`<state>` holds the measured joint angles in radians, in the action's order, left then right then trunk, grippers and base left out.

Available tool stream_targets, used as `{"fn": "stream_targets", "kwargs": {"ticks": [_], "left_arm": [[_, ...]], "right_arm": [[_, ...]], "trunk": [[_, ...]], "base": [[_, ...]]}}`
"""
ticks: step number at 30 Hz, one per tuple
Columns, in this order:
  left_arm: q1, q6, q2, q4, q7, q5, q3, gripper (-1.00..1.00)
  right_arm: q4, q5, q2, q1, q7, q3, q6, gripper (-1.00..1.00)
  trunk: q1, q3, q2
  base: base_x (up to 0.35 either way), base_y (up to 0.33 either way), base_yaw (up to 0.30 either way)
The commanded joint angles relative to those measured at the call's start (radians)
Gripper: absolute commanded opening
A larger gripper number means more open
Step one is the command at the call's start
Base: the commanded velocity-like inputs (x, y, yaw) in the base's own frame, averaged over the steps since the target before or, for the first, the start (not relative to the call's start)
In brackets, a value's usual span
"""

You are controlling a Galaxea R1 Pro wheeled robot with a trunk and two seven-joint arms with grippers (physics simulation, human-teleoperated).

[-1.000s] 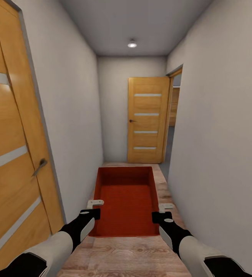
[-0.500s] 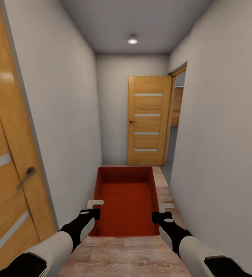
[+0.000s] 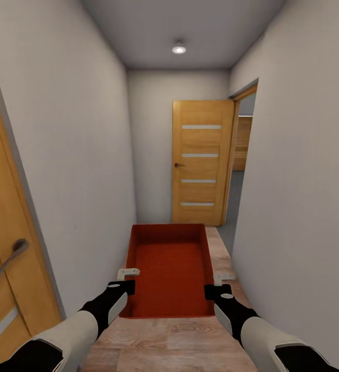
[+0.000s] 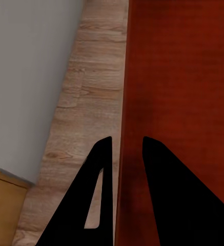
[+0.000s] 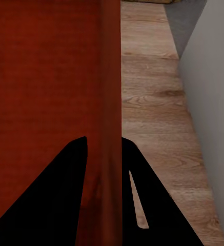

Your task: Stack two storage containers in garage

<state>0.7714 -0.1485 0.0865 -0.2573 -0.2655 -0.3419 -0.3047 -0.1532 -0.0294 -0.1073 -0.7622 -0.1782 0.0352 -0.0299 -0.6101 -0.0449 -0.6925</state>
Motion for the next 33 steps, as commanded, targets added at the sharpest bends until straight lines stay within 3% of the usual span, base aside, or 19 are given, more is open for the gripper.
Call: {"fn": "stream_targets", "kwargs": {"ticks": [1,33], "left_arm": [[0.002,0.01,-0.031,-0.005,-0.02,0.023,0.053,-1.0],[0.002,0.01,-0.031,-0.004,-0.02,0.023,0.053,-1.0]], "right_arm": [[0.003,0.01,0.0,0.0,0.006,0.002,-0.001,-1.0],[0.003,0.01,0.001,0.0,0.006,0.003,-0.003,-1.0]], "trunk": [[-0.001,-0.002,-0.002],[-0.001,-0.002,-0.002]], "base": [[0.322,0.0,0.0],[0.322,0.0,0.0]]}}
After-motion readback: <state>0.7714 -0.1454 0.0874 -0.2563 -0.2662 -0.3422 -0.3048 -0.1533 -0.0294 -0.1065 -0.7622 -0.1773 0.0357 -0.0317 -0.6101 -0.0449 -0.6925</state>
